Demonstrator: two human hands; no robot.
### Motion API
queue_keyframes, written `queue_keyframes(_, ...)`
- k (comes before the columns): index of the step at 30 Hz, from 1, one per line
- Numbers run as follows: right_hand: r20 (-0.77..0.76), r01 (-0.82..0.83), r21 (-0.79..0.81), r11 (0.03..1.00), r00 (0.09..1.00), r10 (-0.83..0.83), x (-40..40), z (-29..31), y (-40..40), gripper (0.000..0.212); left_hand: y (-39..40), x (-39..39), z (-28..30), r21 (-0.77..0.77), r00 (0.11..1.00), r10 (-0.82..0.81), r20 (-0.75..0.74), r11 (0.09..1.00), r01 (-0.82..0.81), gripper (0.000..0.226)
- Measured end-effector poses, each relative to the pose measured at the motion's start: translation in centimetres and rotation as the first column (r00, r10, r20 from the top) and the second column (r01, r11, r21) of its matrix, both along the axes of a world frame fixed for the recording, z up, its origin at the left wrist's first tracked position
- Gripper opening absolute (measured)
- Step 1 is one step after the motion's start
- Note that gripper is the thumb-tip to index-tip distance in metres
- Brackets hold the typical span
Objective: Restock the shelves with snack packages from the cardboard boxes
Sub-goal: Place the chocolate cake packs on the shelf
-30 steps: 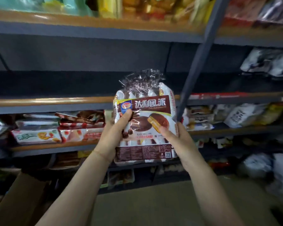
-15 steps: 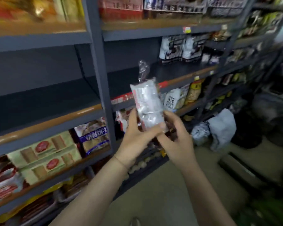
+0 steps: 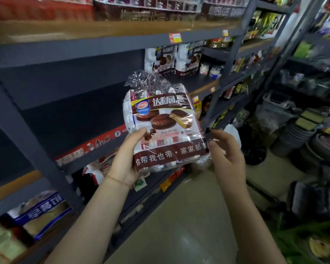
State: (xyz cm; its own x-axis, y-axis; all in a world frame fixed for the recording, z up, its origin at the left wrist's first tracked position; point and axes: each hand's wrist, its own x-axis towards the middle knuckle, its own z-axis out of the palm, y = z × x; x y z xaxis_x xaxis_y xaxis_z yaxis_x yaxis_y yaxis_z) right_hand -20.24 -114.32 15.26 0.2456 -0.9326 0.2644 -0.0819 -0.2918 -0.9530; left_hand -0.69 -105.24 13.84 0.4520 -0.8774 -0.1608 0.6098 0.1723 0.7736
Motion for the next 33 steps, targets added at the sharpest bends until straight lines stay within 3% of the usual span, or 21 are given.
queue_keyframes(2, 0.017, -0.023, 0.08, 0.996, 1.0, 0.022, -0.4, -0.4, -2.5, 0.02, -2.5, -0.3, 0.1, 0.006, 1.0, -0.003, -0.011, 1.0, 0.003, 0.036)
queue_keyframes(6, 0.027, -0.147, 0.164, 0.975, 0.989, 0.145, -0.8, -1.2, -7.7, 0.024, -7.1, -1.7, 0.4, 0.033, 1.0, 0.013, 0.013, 0.999, -0.013, 0.057)
queue_keyframes(11, 0.003, -0.308, 0.219, 0.926, 0.949, 0.315, -2.1, -2.1, -15.7, 0.035, -13.1, -4.3, 1.1, 0.062, 0.988, 0.091, 0.121, 0.993, -0.099, 0.043)
queue_keyframes(13, 0.019, -0.332, 0.227, 0.916, 0.941, 0.337, -2.7, -2.2, -19.1, 0.039, -15.8, -5.4, 1.6, 0.084, 0.971, 0.14, 0.196, 0.984, -0.159, 0.049)
queue_keyframes(16, 0.078, -0.34, 0.213, 0.916, 0.94, 0.331, -3.7, -2.0, -24.3, 0.036, -20.2, -6.6, 2.2, 0.173, 0.899, 0.187, 0.397, 0.946, -0.273, 0.06)
queue_keyframes(20, 0.106, -0.358, 0.223, 0.907, 0.934, 0.342, -4.1, -1.1, -29.1, 0.036, -24.1, -7.5, 3.0, 0.231, 0.779, 0.284, 0.558, 0.849, -0.475, 0.036)
queue_keyframes(23, 0.059, -0.391, 0.224, 0.893, 0.92, 0.388, -2.9, -0.2, -32.2, 0.034, -26.7, -7.1, 3.5, 0.176, 0.7, 0.373, 0.609, 0.797, -0.577, 0.025)
queue_keyframes(26, -0.001, -0.403, 0.171, 0.899, 0.912, 0.409, 0.0, 0.7, -35.4, 0.034, -29.5, -4.6, 3.7, 0.16, 0.65, 0.382, 0.657, 0.772, -0.615, 0.046)
queue_keyframes(29, -0.047, -0.398, 0.138, 0.907, 0.912, 0.408, 3.4, 1.2, -38.1, 0.034, -31.9, -1.7, 3.6, 0.152, 0.644, 0.388, 0.66, 0.77, -0.62, 0.06)
queue_keyframes(33, -0.098, -0.393, 0.048, 0.918, 0.913, 0.396, 7.8, 1.4, -41.4, 0.038, -35.0, 2.6, 3.1, 0.096, 0.628, 0.425, 0.652, 0.775, -0.625, 0.051)
